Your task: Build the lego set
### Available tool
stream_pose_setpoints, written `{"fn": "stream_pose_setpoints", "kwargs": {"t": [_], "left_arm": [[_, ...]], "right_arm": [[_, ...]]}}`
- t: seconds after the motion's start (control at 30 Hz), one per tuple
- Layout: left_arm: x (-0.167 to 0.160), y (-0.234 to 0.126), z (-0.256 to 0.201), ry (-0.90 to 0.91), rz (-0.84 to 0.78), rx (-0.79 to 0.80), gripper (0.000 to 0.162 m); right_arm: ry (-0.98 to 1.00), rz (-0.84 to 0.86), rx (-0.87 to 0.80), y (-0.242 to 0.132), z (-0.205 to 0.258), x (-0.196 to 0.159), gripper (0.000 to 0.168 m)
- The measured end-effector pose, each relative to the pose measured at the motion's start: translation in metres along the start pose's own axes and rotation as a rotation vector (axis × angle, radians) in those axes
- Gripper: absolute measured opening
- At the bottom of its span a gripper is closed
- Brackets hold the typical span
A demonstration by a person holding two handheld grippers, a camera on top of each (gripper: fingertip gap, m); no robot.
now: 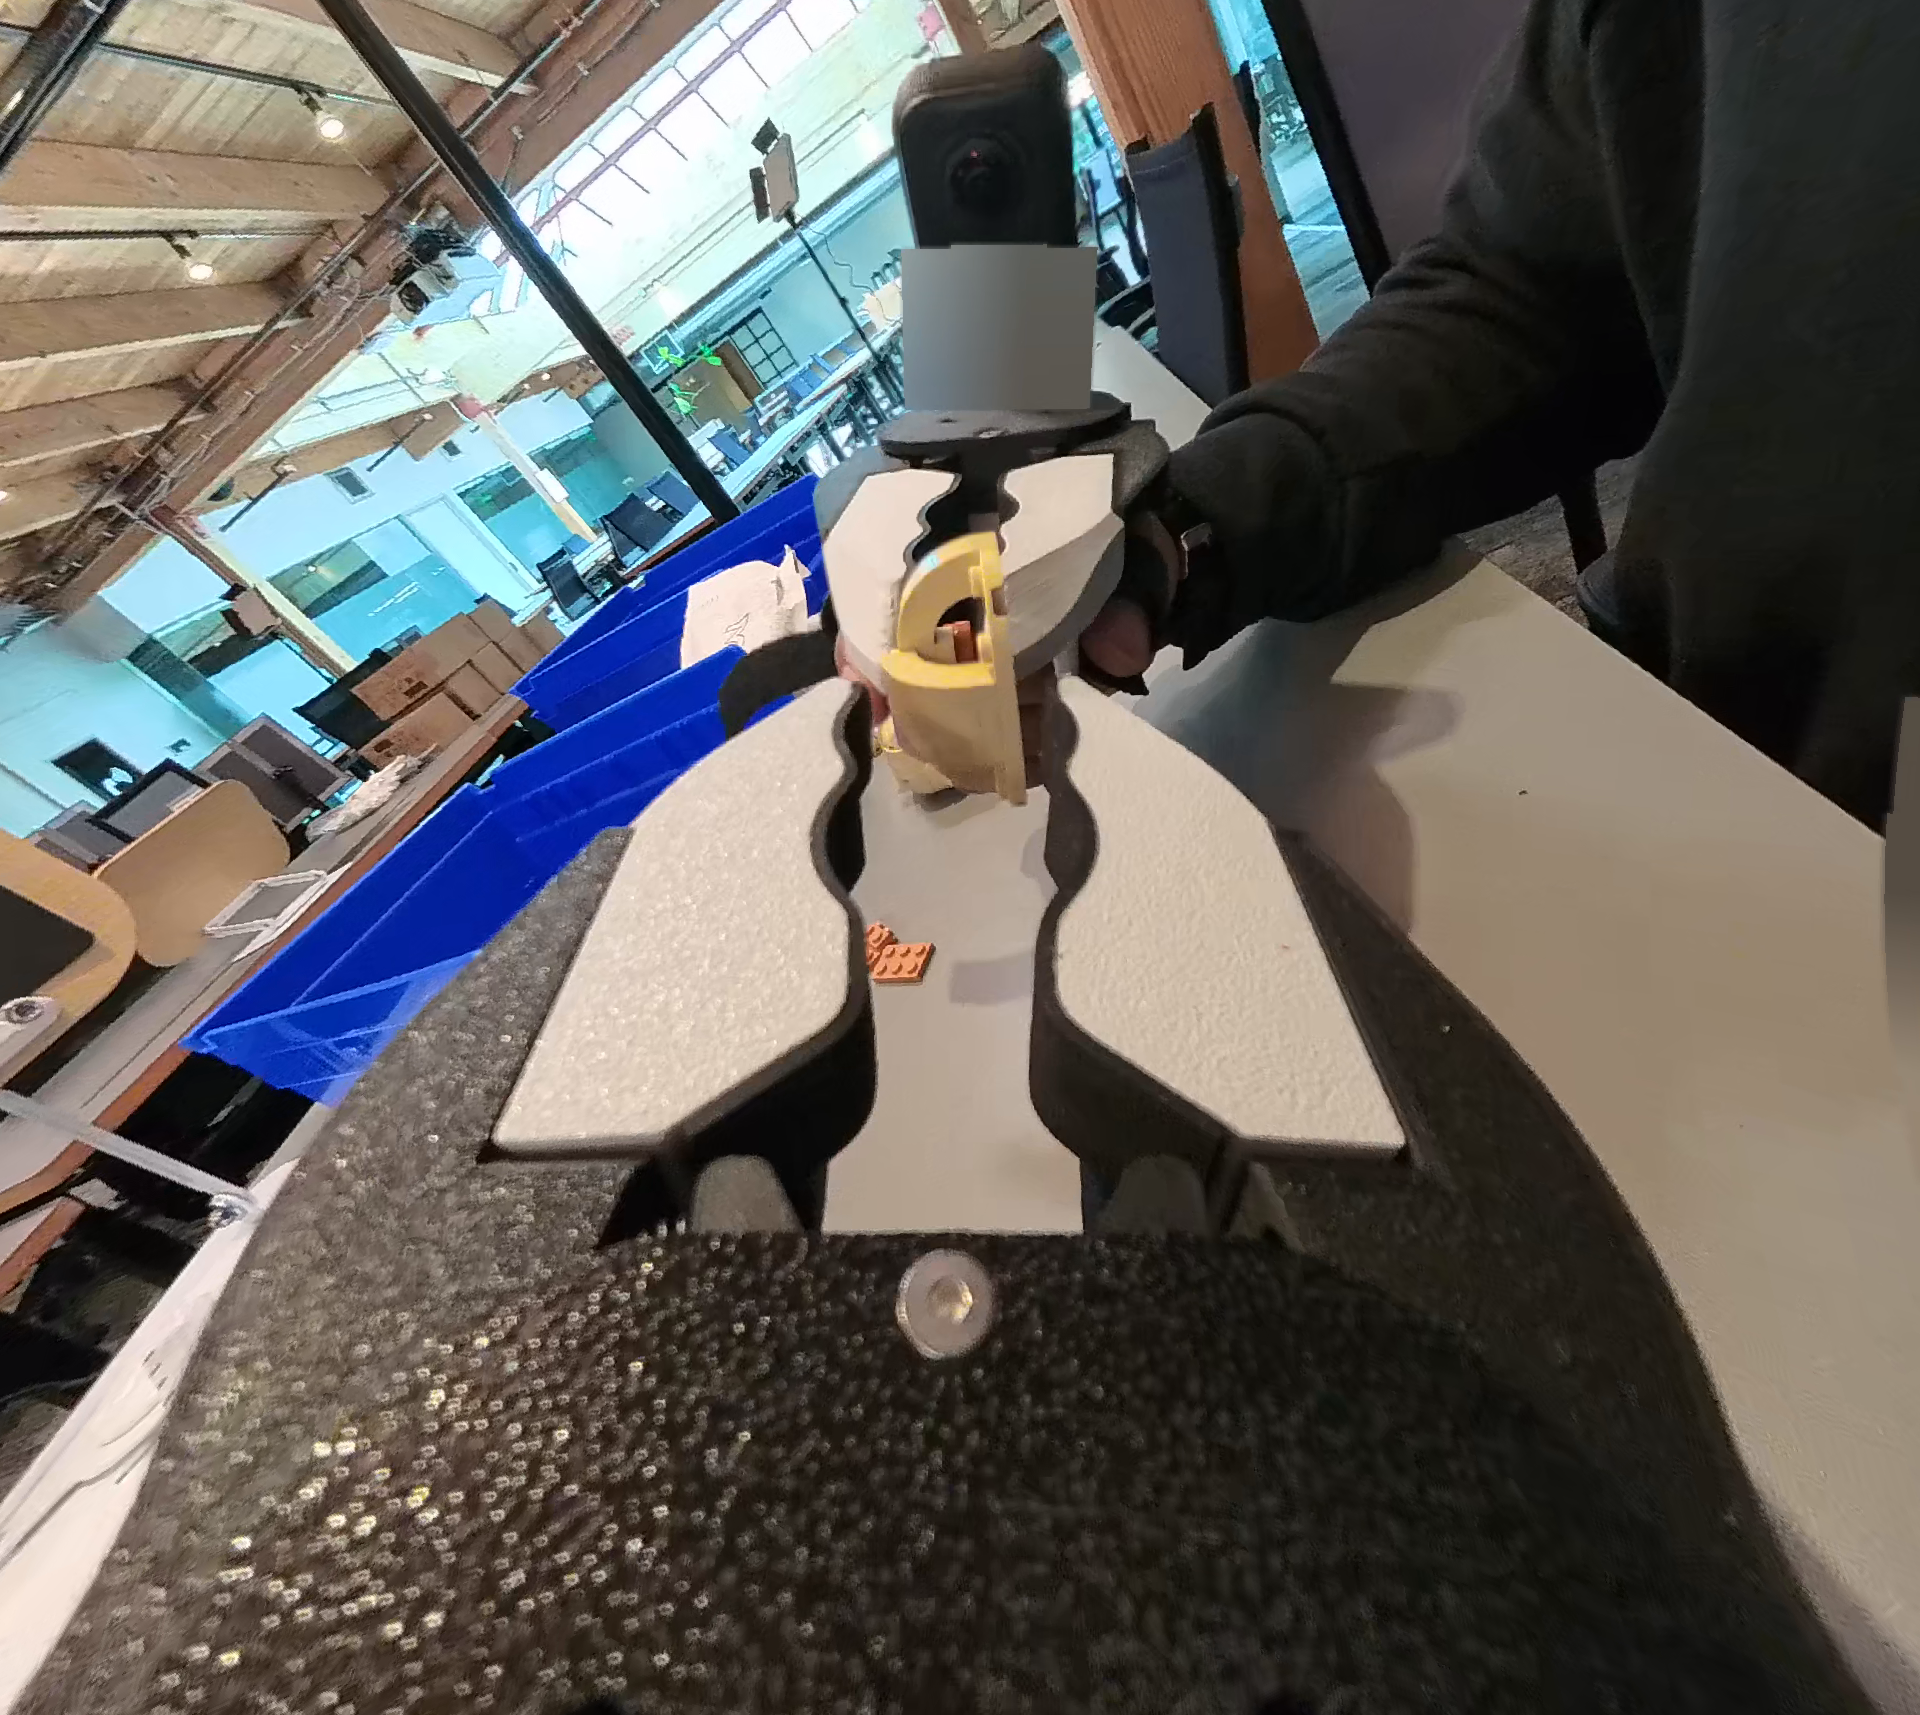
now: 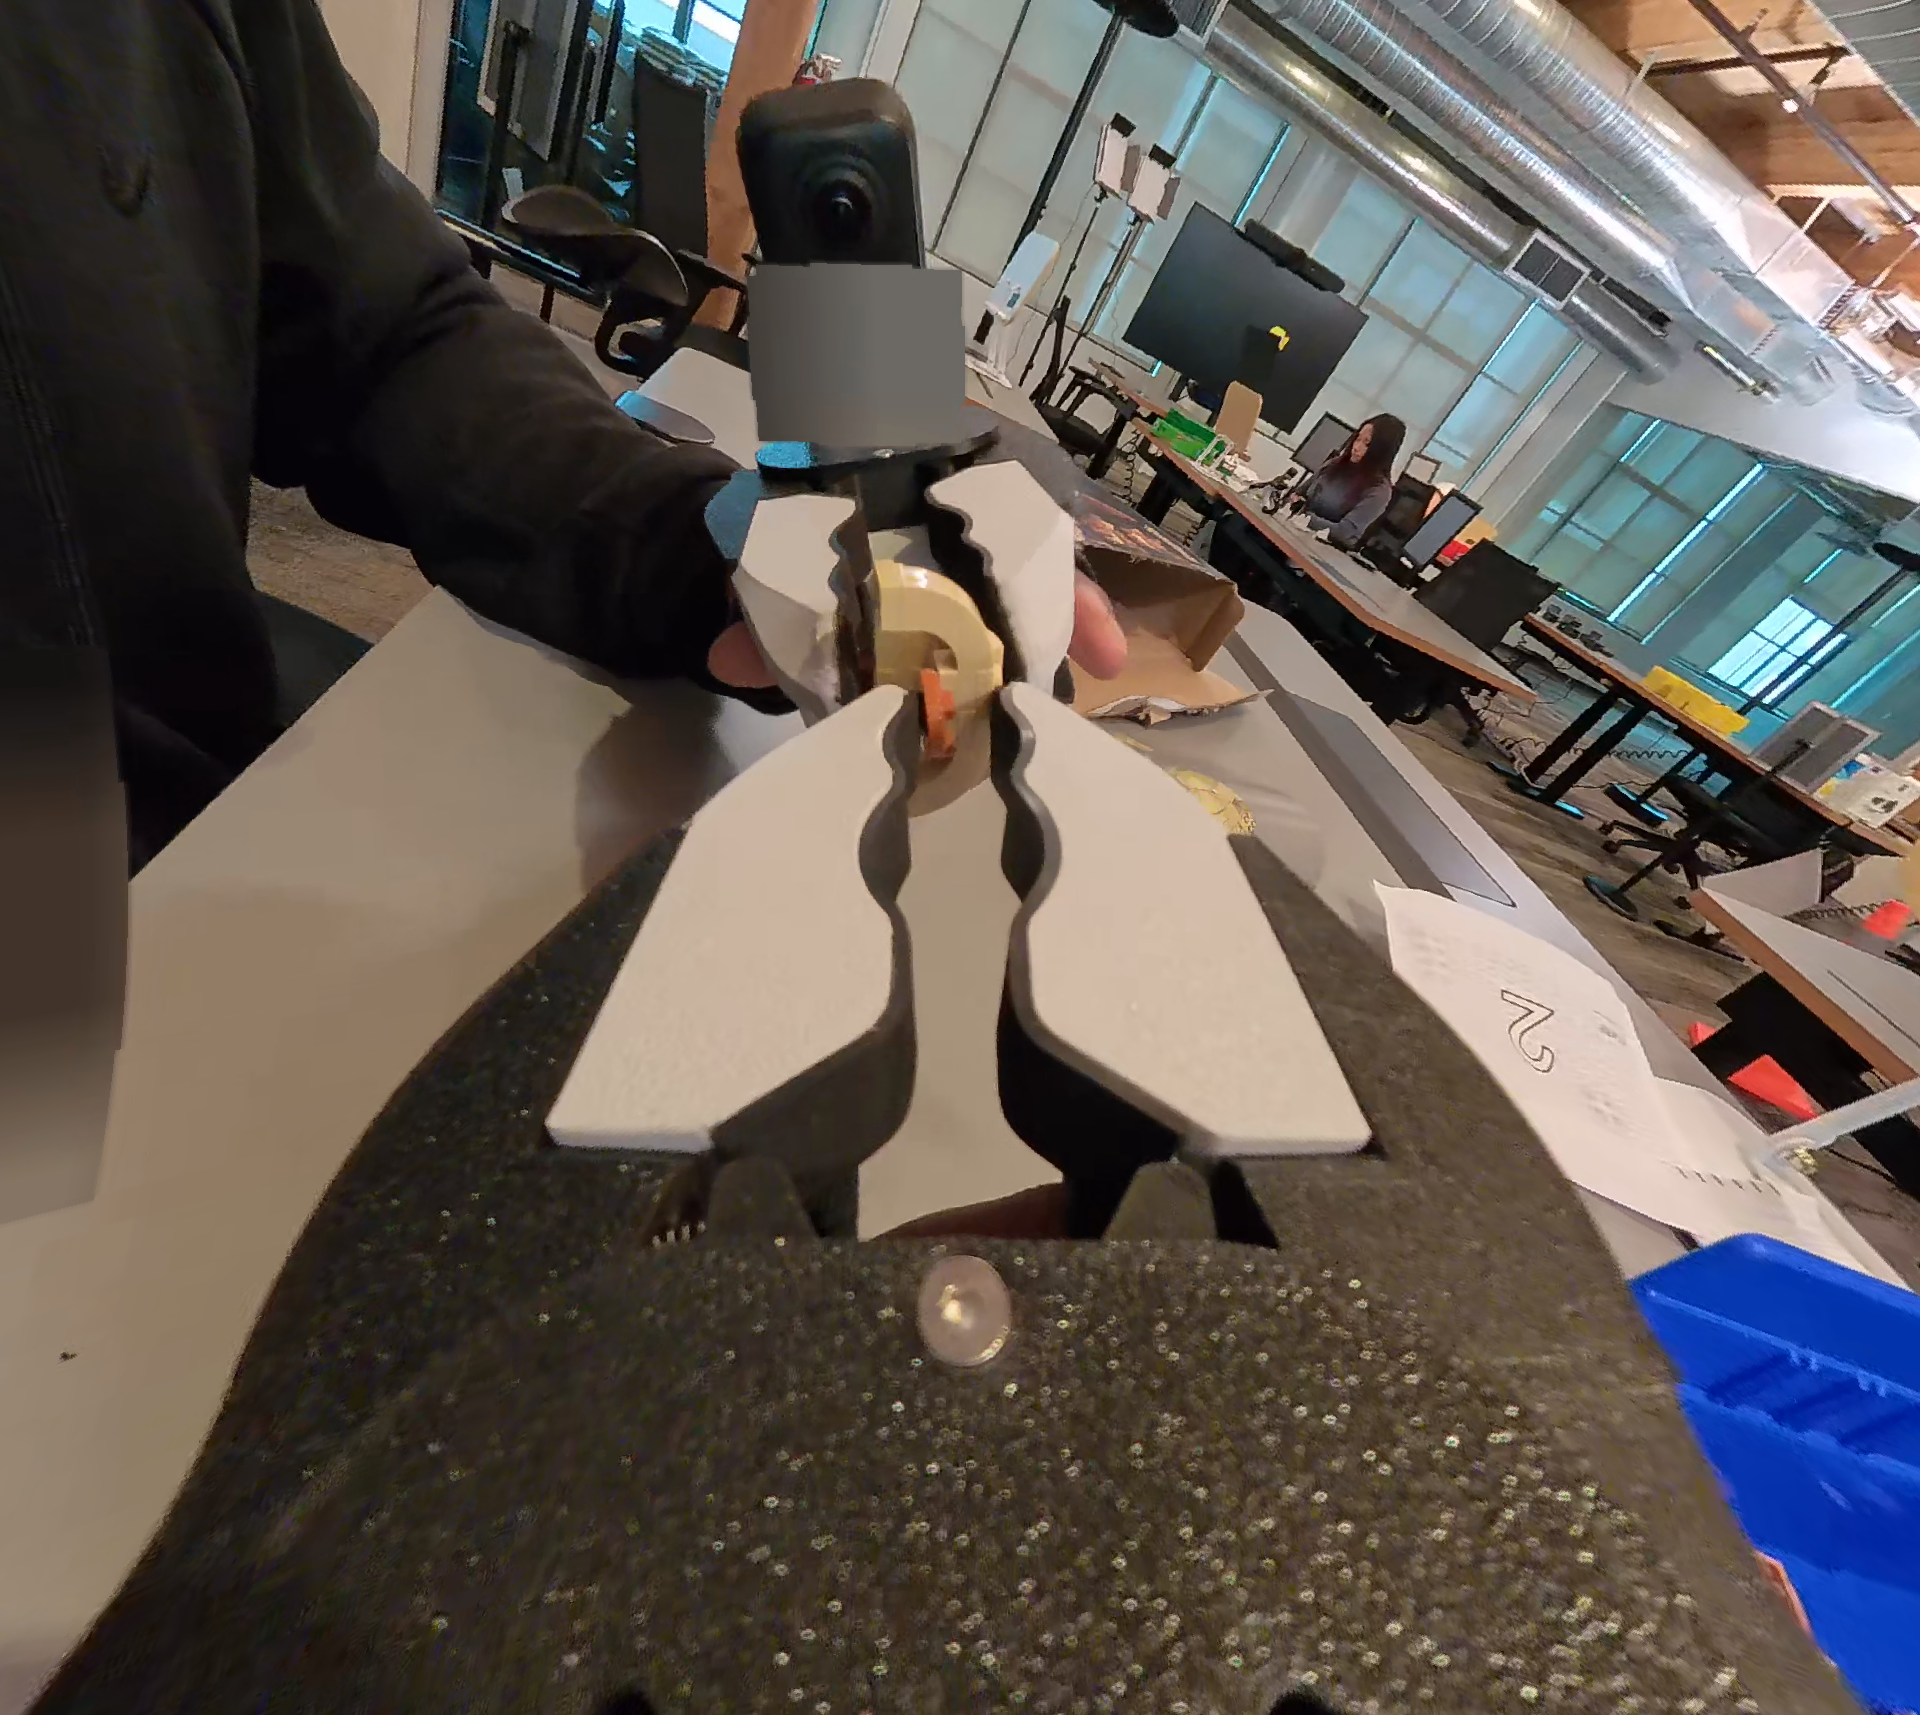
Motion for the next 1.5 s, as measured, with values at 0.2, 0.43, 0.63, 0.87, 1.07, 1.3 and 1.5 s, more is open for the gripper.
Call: {"fn": "stream_pose_setpoints", "kwargs": {"t": [0.2,0.43,0.63,0.87,1.07,1.3,1.5], "left_arm": [[0.000,0.000,-0.001,0.008,0.001,0.001,0.027],[-0.002,0.001,-0.002,0.012,0.002,0.007,0.025],[-0.008,-0.002,0.004,0.074,0.063,0.050,0.023],[-0.012,-0.008,0.012,0.236,0.192,0.095,0.023],[-0.021,-0.013,0.012,0.342,0.317,0.074,0.023],[-0.032,-0.015,0.005,0.439,0.409,0.015,0.023],[-0.036,-0.014,0.002,0.439,0.429,-0.008,0.023]], "right_arm": [[-0.011,0.000,0.007,0.001,0.001,0.000,0.012],[-0.031,0.014,0.007,0.000,0.002,-0.003,0.013],[-0.035,0.052,-0.045,0.001,-0.004,-0.007,0.014],[-0.066,0.228,-0.080,-0.009,-0.015,-0.020,0.028],[-0.116,0.325,-0.114,-0.019,-0.025,-0.016,0.028],[-0.155,0.412,-0.163,-0.043,-0.029,-0.007,0.025],[-0.152,0.485,-0.195,-0.067,-0.024,-0.015,0.023]]}}
Point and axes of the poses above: each gripper's, where its closed fingertips meet, y out along the fingers, x out of its top, z = x × y across the jaws, the point moved 3 cm from there along -y, back along the fingers, and after that the axes turned 15 degrees about -z, right-handed, at the moved point
